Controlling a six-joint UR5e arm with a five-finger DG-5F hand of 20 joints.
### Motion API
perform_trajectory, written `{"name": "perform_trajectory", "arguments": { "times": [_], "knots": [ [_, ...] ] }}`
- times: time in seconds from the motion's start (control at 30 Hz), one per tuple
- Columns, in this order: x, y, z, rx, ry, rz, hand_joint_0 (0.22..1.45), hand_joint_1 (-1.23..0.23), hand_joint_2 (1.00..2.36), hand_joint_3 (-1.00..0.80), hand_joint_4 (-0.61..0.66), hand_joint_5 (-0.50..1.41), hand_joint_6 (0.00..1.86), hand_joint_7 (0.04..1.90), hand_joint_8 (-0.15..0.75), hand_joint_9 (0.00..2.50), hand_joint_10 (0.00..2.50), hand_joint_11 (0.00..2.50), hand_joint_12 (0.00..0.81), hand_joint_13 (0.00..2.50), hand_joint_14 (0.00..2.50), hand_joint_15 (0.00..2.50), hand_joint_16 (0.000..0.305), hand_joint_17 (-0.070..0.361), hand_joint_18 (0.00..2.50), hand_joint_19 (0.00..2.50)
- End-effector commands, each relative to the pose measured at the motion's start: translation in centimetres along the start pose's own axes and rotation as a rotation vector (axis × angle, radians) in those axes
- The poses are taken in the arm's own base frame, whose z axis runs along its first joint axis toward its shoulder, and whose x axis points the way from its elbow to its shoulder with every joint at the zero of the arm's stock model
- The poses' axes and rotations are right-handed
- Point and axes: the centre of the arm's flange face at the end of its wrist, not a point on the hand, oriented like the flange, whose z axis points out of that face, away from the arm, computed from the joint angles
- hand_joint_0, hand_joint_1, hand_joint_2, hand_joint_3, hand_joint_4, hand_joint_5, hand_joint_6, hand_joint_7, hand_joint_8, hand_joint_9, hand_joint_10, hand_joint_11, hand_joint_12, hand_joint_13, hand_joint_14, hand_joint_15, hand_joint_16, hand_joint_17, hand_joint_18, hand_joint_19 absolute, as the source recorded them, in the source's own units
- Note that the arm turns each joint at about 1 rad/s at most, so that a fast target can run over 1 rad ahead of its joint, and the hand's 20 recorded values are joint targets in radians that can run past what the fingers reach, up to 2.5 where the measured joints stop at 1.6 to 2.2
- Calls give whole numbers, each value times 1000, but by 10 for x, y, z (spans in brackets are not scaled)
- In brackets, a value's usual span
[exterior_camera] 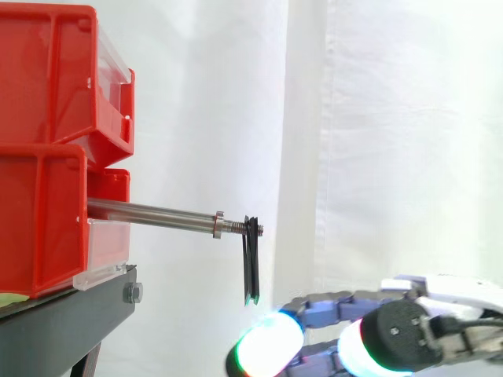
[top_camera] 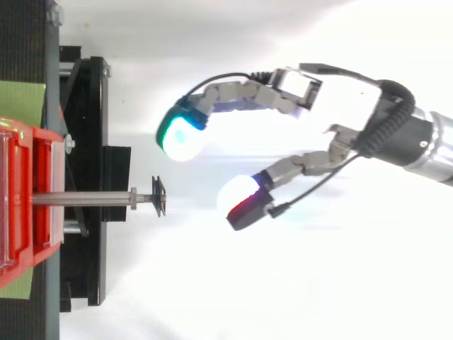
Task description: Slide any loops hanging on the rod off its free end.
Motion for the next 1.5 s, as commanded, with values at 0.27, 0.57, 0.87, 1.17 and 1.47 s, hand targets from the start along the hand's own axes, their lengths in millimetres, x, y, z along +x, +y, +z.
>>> {"name": "perform_trajectory", "arguments": {
  "times": [0.27,0.57,0.87,1.17,1.47],
  "knots": [
    [4,6,25,-71,-11,16,503,-759,1000,-500,241,-182,503,939,262,487,10,236,337,420,5,122,49,111,440,233],
    [10,14,29,-117,-9,9,503,-736,1000,-500,250,-170,503,953,265,496,9,245,339,424,5,127,50,112,446,237],
    [15,2,28,-126,1,-25,514,-734,1001,-497,251,-164,503,959,263,501,9,247,336,426,5,126,49,111,448,252],
    [18,2,44,-156,8,-7,523,-717,1001,-484,257,-156,503,984,262,507,9,255,333,424,5,127,49,110,458,261],
    [24,20,58,-172,50,-22,557,-691,1008,-408,230,-142,503,1072,260,512,10,254,326,420,5,124,47,107,460,268]
  ]
}}
